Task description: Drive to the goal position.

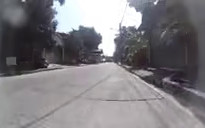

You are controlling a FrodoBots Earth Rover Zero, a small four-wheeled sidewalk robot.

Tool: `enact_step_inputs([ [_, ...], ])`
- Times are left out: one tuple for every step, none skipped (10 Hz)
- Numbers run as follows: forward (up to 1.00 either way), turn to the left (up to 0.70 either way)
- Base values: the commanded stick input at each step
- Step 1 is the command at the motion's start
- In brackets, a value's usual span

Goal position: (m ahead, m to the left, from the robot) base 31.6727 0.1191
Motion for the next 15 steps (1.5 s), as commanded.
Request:
enact_step_inputs([
  [1.00,-0.40],
  [1.00,-0.40],
  [1.00,-0.40],
  [1.00,-0.40],
  [1.00,-0.12],
  [1.00,0.00],
  [1.00,0.00],
  [1.00,0.00],
  [1.00,0.00],
  [1.00,0.00],
  [1.00,0.00],
  [1.00,0.00],
  [1.00,0.00],
  [1.00,0.00],
  [1.00,0.00],
])
